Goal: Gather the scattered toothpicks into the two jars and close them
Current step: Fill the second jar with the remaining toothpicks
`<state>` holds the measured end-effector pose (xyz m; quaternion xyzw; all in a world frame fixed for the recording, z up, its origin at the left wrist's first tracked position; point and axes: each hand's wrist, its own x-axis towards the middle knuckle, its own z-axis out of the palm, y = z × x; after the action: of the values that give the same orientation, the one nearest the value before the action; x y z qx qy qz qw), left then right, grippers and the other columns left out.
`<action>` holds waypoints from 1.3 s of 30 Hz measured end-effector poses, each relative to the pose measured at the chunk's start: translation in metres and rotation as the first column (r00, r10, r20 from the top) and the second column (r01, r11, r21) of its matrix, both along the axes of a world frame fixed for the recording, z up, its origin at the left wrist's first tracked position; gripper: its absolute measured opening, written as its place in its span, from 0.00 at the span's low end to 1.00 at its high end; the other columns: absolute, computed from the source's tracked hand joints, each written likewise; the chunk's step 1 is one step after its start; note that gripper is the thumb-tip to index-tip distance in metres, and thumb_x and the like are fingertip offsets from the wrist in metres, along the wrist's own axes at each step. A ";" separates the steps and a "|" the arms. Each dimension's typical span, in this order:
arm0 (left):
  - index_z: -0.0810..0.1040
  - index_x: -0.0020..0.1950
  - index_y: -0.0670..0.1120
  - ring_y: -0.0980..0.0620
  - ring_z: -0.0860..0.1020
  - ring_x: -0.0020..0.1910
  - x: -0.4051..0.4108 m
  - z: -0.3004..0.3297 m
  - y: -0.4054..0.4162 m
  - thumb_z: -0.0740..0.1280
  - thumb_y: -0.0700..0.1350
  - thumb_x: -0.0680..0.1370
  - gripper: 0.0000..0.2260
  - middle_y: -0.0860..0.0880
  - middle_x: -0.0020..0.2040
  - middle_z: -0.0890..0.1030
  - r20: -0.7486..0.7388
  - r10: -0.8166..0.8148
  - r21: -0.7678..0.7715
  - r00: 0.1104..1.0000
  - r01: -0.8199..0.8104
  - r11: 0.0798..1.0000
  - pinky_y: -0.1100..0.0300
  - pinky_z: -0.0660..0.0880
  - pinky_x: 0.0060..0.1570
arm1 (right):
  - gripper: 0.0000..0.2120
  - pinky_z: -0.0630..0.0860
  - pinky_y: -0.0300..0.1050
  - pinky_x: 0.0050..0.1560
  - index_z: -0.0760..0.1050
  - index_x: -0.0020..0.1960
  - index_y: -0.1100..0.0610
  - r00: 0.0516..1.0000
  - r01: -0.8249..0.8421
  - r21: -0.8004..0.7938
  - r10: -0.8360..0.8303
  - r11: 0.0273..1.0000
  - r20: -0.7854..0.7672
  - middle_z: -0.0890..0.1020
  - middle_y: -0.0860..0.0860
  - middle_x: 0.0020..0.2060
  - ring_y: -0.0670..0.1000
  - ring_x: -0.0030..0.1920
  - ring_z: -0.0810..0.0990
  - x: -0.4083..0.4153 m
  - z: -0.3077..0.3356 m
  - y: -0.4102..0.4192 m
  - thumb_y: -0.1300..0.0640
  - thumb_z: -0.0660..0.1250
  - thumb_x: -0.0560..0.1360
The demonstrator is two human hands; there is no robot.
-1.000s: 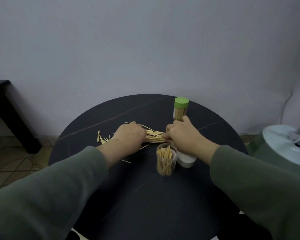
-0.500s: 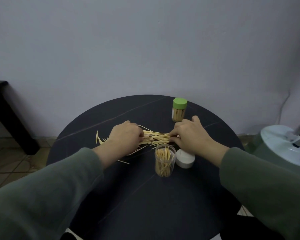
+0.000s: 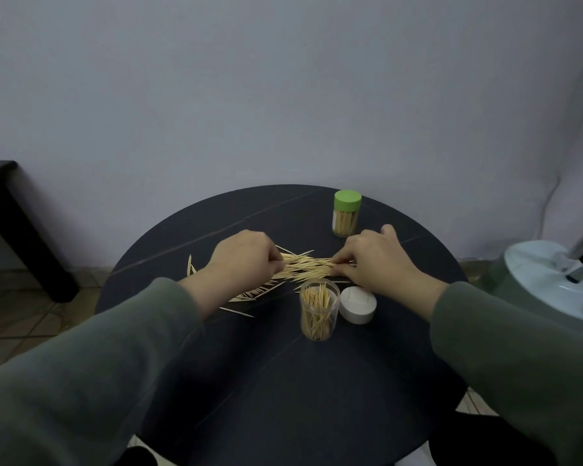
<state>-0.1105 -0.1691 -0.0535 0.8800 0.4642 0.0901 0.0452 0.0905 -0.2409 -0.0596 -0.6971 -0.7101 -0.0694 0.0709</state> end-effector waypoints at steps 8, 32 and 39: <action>0.82 0.54 0.51 0.57 0.77 0.48 0.000 0.017 -0.005 0.67 0.51 0.78 0.08 0.54 0.51 0.82 0.193 0.046 -0.164 0.980 -0.014 0.986 0.63 0.71 0.44 | 0.12 0.60 0.53 0.65 0.80 0.58 0.45 0.943 0.087 -0.004 -0.083 0.996 -0.321 0.82 0.42 0.52 0.46 0.57 0.74 -0.004 0.010 -0.003 0.44 0.66 0.76; 0.83 0.54 0.42 0.69 0.75 0.31 0.004 0.010 -0.067 0.68 0.42 0.77 0.08 0.53 0.42 0.82 0.779 0.282 -0.533 0.560 0.355 0.768 0.77 0.67 0.29 | 0.04 0.78 0.40 0.50 0.84 0.43 0.45 0.587 -0.181 -0.087 0.036 0.980 -0.809 0.86 0.46 0.40 0.46 0.47 0.83 -0.018 0.033 -0.044 0.52 0.75 0.69; 0.84 0.52 0.42 0.58 0.82 0.50 -0.001 0.001 -0.062 0.72 0.41 0.74 0.08 0.49 0.48 0.86 0.772 0.263 -0.546 0.578 0.394 0.739 0.69 0.77 0.49 | 0.06 0.78 0.49 0.56 0.84 0.46 0.45 0.642 -0.188 -0.174 -0.013 0.967 -0.767 0.85 0.47 0.44 0.46 0.49 0.82 -0.012 0.030 -0.045 0.51 0.75 0.69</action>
<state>-0.1115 -0.2307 -0.0526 0.6764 0.3534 0.3072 0.5685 0.0784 -0.2855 -0.0297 -0.6291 -0.6502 0.3190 0.2823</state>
